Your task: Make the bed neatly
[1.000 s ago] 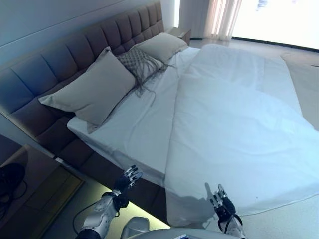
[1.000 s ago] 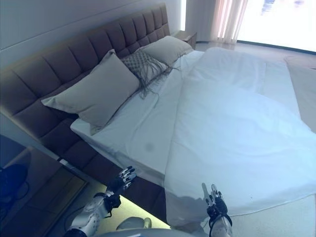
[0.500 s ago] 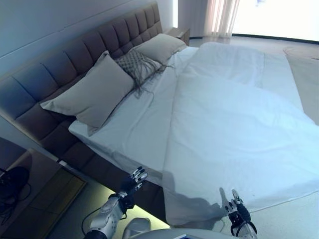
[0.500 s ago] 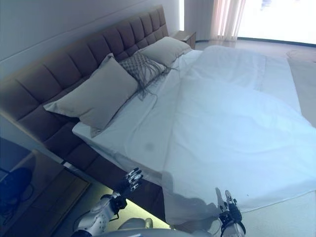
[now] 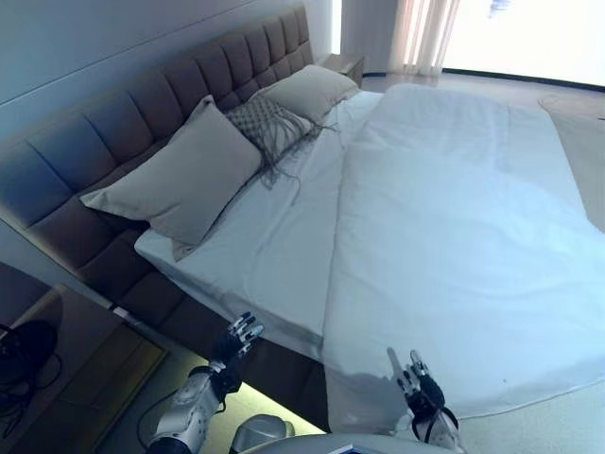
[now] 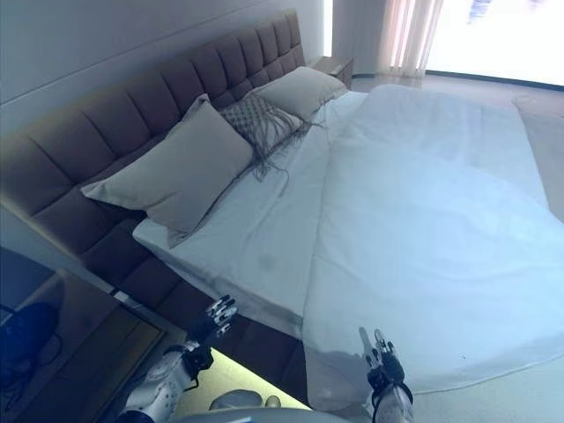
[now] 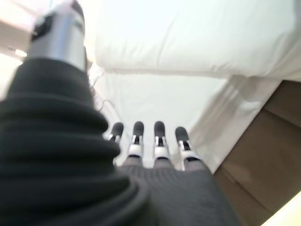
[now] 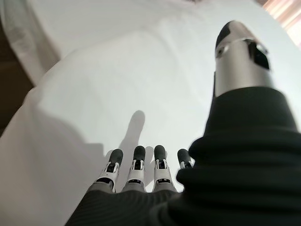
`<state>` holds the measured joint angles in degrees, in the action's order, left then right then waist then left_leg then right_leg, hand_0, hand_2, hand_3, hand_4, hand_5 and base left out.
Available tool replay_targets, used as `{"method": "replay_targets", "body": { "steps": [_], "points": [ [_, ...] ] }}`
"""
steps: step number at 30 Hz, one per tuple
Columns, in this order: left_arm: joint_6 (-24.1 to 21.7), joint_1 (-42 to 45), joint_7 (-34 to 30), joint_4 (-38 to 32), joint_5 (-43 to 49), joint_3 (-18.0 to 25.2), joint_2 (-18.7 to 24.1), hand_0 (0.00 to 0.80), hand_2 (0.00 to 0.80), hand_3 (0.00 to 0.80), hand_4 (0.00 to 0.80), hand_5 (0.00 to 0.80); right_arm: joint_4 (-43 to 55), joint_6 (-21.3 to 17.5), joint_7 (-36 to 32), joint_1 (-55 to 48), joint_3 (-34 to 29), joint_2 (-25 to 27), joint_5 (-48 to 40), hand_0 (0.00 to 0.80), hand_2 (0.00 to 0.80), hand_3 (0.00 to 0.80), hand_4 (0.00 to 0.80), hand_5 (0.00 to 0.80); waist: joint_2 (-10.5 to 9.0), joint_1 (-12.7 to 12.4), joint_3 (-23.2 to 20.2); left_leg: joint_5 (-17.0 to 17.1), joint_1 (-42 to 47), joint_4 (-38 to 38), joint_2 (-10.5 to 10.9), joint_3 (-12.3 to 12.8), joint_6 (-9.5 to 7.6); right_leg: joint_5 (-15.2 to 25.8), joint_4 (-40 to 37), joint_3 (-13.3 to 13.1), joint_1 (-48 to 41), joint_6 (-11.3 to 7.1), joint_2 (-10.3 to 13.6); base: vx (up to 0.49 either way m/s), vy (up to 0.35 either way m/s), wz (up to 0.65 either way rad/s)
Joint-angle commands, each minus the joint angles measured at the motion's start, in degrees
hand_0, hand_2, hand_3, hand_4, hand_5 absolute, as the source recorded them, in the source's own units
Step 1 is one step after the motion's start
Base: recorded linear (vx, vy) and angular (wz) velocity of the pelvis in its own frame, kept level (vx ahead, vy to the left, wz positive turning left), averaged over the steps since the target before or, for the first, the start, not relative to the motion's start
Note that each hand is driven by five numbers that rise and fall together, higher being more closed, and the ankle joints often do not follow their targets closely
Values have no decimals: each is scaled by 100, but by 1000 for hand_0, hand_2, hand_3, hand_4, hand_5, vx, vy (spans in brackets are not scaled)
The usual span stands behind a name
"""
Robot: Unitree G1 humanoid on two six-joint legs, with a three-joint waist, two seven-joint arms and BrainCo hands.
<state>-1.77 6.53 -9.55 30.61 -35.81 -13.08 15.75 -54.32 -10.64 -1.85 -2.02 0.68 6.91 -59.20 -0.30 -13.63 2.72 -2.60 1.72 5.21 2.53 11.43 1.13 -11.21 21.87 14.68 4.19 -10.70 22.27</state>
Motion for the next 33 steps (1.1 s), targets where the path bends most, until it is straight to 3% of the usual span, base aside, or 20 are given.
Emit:
{"method": "replay_targets", "body": {
  "steps": [1,4,7,10,13,16,20,23,26,27,28,30,33],
  "points": [
    [-136,-283,-248,-460,-58,352,-57,0,0,0,0,0,-8,-291,57,157,-277,-72,-38,0,0,0,0,0,-126,-225,-5,-55,-288,211,256,-591,-608,1809,-514,290,-539,79,111,-5,75,-3],
    [-114,-319,-299,-460,28,286,-80,0,0,0,0,0,-58,-436,-55,56,-397,-34,-106,0,0,0,0,0,-106,-187,-65,-53,-272,171,340,-617,-713,1834,221,164,-445,27,304,6,147,8],
    [-187,-335,-345,-416,80,122,-66,0,0,0,0,0,27,-487,-84,-142,-454,20,-152,0,0,0,0,0,-29,-43,-80,-36,-202,128,358,-695,-806,1693,905,65,-257,127,269,53,131,15],
    [-267,-426,-261,-372,-23,-8,-26,0,0,0,0,0,-81,-400,-111,-175,-491,128,-54,0,0,0,0,0,-69,72,-32,-50,-156,127,383,-786,-793,1725,448,102,-209,219,96,74,-50,12],
    [-263,-591,-97,-427,-170,-59,54,0,0,0,0,0,-379,-295,-192,40,-523,303,31,0,0,0,0,0,-206,150,117,-184,-199,276,320,-755,-644,1939,-891,110,-108,193,-27,11,-226,18],
    [-222,-792,-57,-539,-178,-64,188,0,0,0,0,0,-484,-180,-188,326,-587,418,35,0,0,0,0,0,-329,180,395,-412,-322,500,107,-632,-551,2227,-1216,-19,225,11,12,-117,-305,2],
    [-102,-776,-78,-646,-46,-36,273,0,0,0,0,0,-557,-59,-300,417,-575,381,35,0,0,0,0,0,-399,55,554,-372,-529,779,-279,-562,-349,2021,-1223,177,57,-121,-69,-17,-251,4],
    [-24,-846,-147,-651,-62,-60,286,0,0,0,0,0,-492,-129,-178,440,-462,375,134,0,0,0,0,0,-367,104,635,-330,-635,1023,-703,-218,-126,1879,-1127,571,9,-87,-25,-18,-137,5],
    [38,-1023,-173,-704,-198,-143,203,0,0,0,0,0,-372,-274,-48,542,-370,546,-3,0,0,0,0,0,-283,195,739,-680,-1010,1832,-811,-193,-55,1779,-865,623,287,-16,108,-146,58,40],
    [-32,-1009,-89,-736,-284,-201,133,0,0,0,0,0,-373,-310,23,736,-298,640,19,0,0,0,0,0,-197,201,828,-923,-1178,2121,-764,-466,-120,1740,-348,230,849,-3,245,-107,178,40],
    [-48,-947,-78,-757,-265,-204,102,0,0,0,0,0,-345,-320,6,754,-314,644,31,0,0,0,0,0,-159,219,839,-967,-1197,2158,-728,-464,-186,1743,-86,77,1056,-2,331,-10,173,-2],
    [-57,-771,-68,-844,-158,-255,107,0,0,0,0,0,-236,-353,-75,674,-419,619,42,0,0,0,0,0,-120,247,886,-1076,-1227,2321,-613,-477,-297,1770,365,-117,1365,-35,509,72,68,-43],
    [-421,-822,-10,-794,-181,-433,141,0,0,0,0,0,-56,-434,-227,727,-465,672,-147,0,0,0,0,0,12,311,1068,-1189,-2053,2974,-523,-552,-331,1810,831,-403,2100,-83,552,-195,36,-31]
  ]
}}
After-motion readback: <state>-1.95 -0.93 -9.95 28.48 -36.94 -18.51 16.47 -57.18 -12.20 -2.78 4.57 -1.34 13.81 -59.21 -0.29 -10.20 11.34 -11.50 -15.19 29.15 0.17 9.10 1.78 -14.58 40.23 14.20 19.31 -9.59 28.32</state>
